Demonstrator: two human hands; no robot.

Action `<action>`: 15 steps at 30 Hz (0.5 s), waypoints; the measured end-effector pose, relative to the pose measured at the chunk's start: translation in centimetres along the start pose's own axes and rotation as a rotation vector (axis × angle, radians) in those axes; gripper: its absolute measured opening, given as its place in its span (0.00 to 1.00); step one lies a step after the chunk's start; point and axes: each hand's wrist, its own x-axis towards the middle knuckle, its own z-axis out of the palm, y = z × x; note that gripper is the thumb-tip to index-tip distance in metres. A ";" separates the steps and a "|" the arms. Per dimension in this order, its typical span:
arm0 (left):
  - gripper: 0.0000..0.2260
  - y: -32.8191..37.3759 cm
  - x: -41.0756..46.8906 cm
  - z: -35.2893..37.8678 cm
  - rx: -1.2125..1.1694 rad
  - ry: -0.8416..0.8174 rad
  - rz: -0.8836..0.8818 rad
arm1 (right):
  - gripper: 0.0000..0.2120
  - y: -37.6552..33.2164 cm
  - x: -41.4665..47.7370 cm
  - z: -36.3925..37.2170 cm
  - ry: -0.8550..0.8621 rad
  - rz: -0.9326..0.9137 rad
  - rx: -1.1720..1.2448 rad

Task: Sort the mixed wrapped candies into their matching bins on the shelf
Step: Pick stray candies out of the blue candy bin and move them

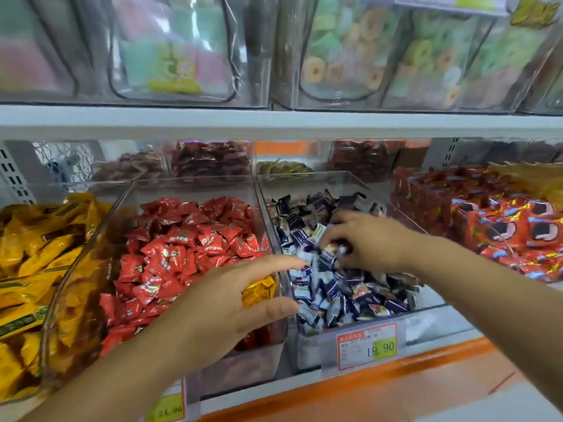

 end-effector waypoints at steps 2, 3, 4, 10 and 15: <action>0.27 0.2 0.0 0.0 0.026 -0.007 -0.001 | 0.20 0.4 -0.8 -1.9 -0.088 -0.011 0.124; 0.27 0.4 -0.1 -0.1 0.030 -0.009 -0.006 | 0.20 0.2 -1.2 -2.7 -0.123 -0.027 0.141; 0.27 0.6 -0.1 -0.1 0.034 -0.012 -0.009 | 0.20 -0.1 -1.4 -3.2 -0.137 -0.051 0.118; 0.23 1.4 -0.2 -0.2 0.091 -0.019 -0.037 | 0.38 -2.3 -1.7 -1.6 -0.595 0.019 -0.249; 0.22 1.8 -0.3 -0.3 0.102 -0.054 -0.066 | 0.40 -1.9 -0.7 2.3 -0.337 -0.027 -0.234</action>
